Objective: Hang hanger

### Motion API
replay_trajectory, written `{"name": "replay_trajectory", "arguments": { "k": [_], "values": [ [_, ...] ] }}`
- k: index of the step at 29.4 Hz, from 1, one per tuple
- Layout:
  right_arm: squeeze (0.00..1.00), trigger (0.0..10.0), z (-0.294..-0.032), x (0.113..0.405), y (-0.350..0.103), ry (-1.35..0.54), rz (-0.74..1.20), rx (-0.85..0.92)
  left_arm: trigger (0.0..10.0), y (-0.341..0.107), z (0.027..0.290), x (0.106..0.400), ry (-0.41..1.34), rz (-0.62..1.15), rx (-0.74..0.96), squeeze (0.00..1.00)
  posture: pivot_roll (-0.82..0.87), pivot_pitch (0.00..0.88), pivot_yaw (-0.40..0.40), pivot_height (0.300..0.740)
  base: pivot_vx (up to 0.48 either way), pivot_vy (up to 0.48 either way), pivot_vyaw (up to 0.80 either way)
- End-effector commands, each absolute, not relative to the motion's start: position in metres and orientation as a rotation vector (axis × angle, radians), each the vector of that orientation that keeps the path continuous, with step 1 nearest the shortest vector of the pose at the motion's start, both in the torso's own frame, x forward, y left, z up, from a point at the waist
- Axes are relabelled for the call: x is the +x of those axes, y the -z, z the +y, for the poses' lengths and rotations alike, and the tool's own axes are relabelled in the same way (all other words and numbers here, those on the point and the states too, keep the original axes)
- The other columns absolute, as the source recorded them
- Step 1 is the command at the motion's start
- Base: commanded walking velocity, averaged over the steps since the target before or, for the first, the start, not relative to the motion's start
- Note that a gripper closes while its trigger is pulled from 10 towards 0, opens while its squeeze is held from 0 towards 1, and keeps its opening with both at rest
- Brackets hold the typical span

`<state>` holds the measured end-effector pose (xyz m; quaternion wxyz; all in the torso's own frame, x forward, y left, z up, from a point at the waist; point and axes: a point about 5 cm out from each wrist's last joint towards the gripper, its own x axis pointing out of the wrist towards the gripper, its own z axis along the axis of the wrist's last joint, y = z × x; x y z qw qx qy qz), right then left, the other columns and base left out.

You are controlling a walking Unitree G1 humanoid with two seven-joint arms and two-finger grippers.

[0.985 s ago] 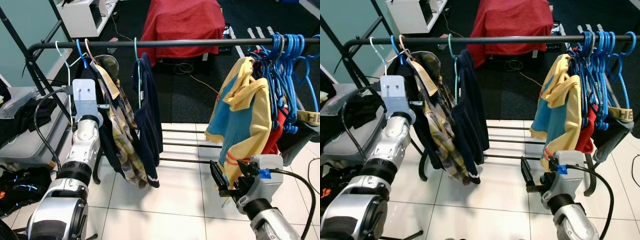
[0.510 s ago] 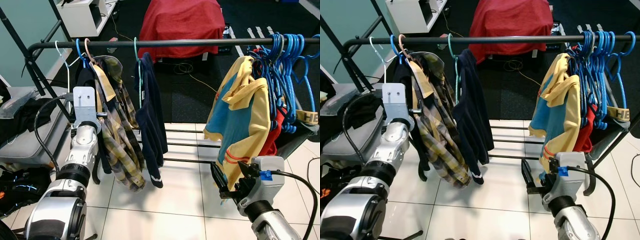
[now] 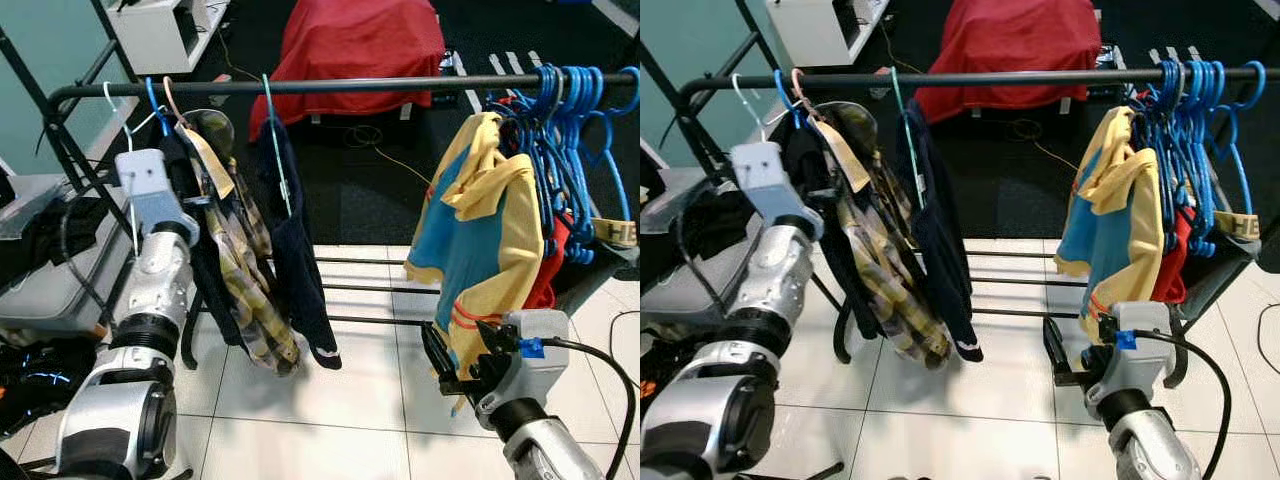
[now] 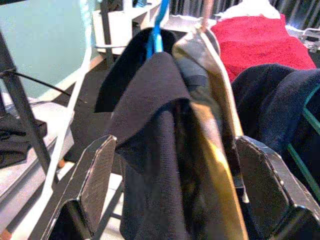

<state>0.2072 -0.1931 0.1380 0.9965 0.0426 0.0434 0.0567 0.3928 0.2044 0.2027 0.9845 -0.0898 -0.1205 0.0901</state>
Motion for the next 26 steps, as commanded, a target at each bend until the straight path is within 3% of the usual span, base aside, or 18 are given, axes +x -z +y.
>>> {"name": "replay_trajectory", "arguments": {
  "k": [1, 8, 15, 16, 17, 18, 22, 23, 26],
  "values": [
    [0.0, 10.0, -0.192, 0.205, -0.138, -0.119, 0.097, 0.1, 10.0, -0.202, 0.217, 0.391, -0.223, -0.241, -0.16, 0.0, -0.25, 0.225, 0.108, 0.74, 0.0, 0.0, 0.0],
    [0.0, 10.0, -0.192, 0.205, -0.138, -0.119, 0.098, 0.101, 10.0, -0.193, 0.224, 0.389, -0.261, -0.197, -0.101, 0.0, -0.25, 0.226, 0.108, 0.74, 0.0, 0.0, 0.0],
    [0.0, 10.0, -0.192, 0.204, -0.138, -0.118, 0.097, 0.102, 10.0, -0.181, 0.214, 0.39, -0.239, -0.128, -0.054, 0.0, -0.24, 0.228, 0.11, 0.74, 0.0, 0.0, 0.0],
    [0.0, 10.0, -0.192, 0.204, -0.138, -0.117, 0.097, 0.102, 4.1, -0.172, 0.205, 0.389, -0.208, -0.087, -0.02, 0.0, -0.24, 0.228, 0.111, 0.74, 0.0, 0.0, 0.0],
    [0.0, 10.0, -0.192, 0.204, -0.138, -0.117, 0.097, 0.102, 4.1, -0.172, 0.205, 0.389, -0.208, -0.087, -0.02, 0.0, -0.24, 0.228, 0.111, 0.74, 0.0, 0.0, 0.0],
    [0.0, 10.0, -0.192, 0.204, -0.139, -0.116, 0.096, 0.103, 1.8, -0.163, 0.197, 0.389, -0.171, -0.045, 0.01, 0.0, -0.25, 0.229, 0.111, 0.74, 0.0, 0.0, 0.0],
    [0.0, 10.0, -0.192, 0.204, -0.139, -0.116, 0.095, 0.103, 1.3, -0.156, 0.191, 0.388, -0.146, -0.016, 0.027, 0.0, -0.24, 0.228, 0.111, 0.74, 0.0, 0.0, 0.0],
    [0.0, 10.0, -0.192, 0.205, -0.139, -0.115, 0.095, 0.104, 0.0, -0.151, 0.188, 0.387, -0.129, 0.008, 0.051, 0.0, -0.24, 0.228, 0.111, 0.74, 0.0, 0.0, 0.0],
    [0.0, 10.0, -0.192, 0.205, -0.139, -0.114, 0.094, 0.104, 0.0, -0.149, 0.188, 0.387, -0.126, 0.026, 0.069, 0.0, -0.24, 0.226, 0.112, 0.74, 0.0, 0.0, 0.0]
  ]
}}
